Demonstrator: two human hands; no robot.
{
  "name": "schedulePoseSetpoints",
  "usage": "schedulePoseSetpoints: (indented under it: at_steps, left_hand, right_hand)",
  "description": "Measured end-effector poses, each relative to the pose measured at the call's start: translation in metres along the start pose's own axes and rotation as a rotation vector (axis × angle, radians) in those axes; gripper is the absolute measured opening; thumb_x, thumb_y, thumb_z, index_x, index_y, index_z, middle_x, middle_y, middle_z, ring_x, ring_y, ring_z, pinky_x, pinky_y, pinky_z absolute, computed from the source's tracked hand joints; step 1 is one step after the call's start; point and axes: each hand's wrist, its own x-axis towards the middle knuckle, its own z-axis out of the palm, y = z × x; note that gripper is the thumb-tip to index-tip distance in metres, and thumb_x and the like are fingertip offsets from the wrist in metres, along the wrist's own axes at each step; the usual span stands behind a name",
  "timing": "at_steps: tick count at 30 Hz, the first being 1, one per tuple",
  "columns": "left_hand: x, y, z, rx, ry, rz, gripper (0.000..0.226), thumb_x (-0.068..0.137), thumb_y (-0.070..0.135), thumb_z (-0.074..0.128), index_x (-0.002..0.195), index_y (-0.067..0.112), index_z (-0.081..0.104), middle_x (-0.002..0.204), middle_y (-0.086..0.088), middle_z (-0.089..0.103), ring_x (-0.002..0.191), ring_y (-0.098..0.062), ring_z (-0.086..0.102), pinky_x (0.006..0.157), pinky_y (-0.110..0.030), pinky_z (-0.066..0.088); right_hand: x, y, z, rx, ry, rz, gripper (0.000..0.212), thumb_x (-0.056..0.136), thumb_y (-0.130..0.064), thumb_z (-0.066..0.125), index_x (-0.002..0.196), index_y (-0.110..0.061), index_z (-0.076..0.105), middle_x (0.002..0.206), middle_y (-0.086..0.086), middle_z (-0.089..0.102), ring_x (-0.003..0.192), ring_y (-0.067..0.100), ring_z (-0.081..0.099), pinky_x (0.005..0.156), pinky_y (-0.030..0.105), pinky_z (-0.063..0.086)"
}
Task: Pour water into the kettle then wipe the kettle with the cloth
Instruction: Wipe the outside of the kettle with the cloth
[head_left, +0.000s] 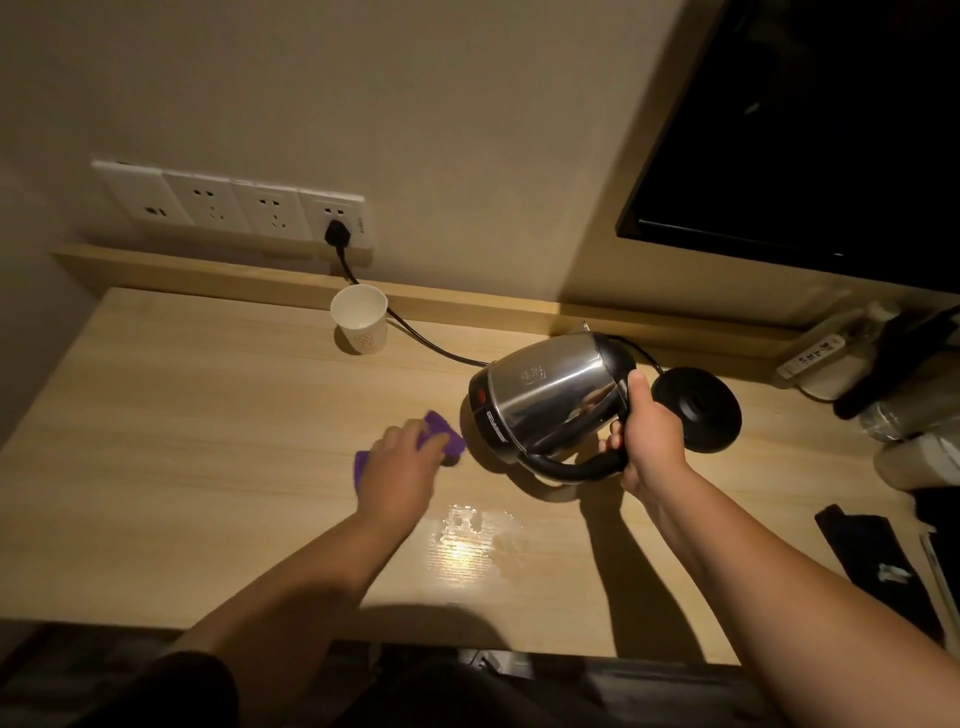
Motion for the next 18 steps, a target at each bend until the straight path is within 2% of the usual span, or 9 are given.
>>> schedulePoseSetpoints:
  at_steps: [2, 6, 9, 12, 15, 18]
  left_hand:
    - [0.008, -0.014, -0.005, -0.108, 0.040, -0.148, 0.029, 0.090, 0.023, 0.065, 0.118, 0.024, 0.062, 0.118, -0.003, 0.056, 0.102, -0.021, 0.053, 0.079, -0.033, 0.051]
    - [0.036, 0.002, -0.023, -0.407, 0.074, -0.190, 0.030, 0.097, 0.027, 0.052, 0.126, 0.024, 0.058, 0.120, 0.001, 0.049, 0.106, -0.014, 0.049, 0.086, -0.028, 0.044]
    - [0.065, 0.023, -0.033, -0.581, 0.028, -0.216, 0.033, 0.099, 0.029, 0.047, 0.131, 0.024, 0.054, 0.123, 0.001, 0.047, 0.106, -0.014, 0.051, 0.086, -0.023, 0.040]
    - [0.095, 0.030, -0.039, -0.613, -0.064, -0.211, 0.035, 0.100, 0.029, 0.046, 0.134, 0.023, 0.054, 0.126, -0.002, 0.048, 0.106, -0.018, 0.054, 0.086, -0.026, 0.040]
    - [0.121, 0.028, -0.039, -0.535, -0.184, -0.195, 0.036, 0.100, 0.029, 0.043, 0.134, 0.023, 0.053, 0.128, -0.005, 0.047, 0.102, -0.021, 0.055, 0.088, -0.031, 0.043]
    - [0.135, 0.025, -0.033, -0.461, -0.268, -0.175, 0.035, 0.101, 0.030, 0.040, 0.133, 0.022, 0.054, 0.128, -0.007, 0.046, 0.103, -0.025, 0.054, 0.088, -0.034, 0.042]
  right_hand:
    - [0.002, 0.003, -0.004, -0.018, 0.013, 0.008, 0.047, 0.094, -0.055, 0.054, 0.099, -0.009, 0.066, 0.058, 0.001, 0.047, 0.049, 0.014, 0.046, 0.055, 0.032, 0.043]
    - [0.000, 0.005, -0.002, -0.070, 0.009, -0.014, 0.046, 0.094, -0.054, 0.054, 0.093, -0.010, 0.065, 0.057, 0.000, 0.048, 0.050, 0.014, 0.046, 0.056, 0.032, 0.044]
    - [0.002, 0.007, 0.000, -0.154, 0.033, -0.115, 0.046, 0.093, -0.056, 0.052, 0.088, -0.012, 0.062, 0.065, 0.004, 0.050, 0.061, 0.018, 0.050, 0.065, 0.037, 0.046]
    - [0.003, 0.009, 0.001, -0.218, 0.054, -0.173, 0.054, 0.087, -0.063, 0.052, 0.091, -0.010, 0.061, 0.073, 0.008, 0.051, 0.071, 0.025, 0.052, 0.070, 0.042, 0.047]
    - [0.003, 0.009, 0.000, -0.227, 0.039, -0.183, 0.055, 0.087, -0.063, 0.053, 0.092, -0.008, 0.059, 0.070, 0.008, 0.050, 0.066, 0.024, 0.051, 0.066, 0.041, 0.047]
    - [0.002, 0.008, -0.001, -0.254, 0.036, -0.191, 0.068, 0.073, -0.074, 0.053, 0.092, -0.009, 0.059, 0.072, 0.009, 0.051, 0.069, 0.026, 0.052, 0.069, 0.043, 0.048]
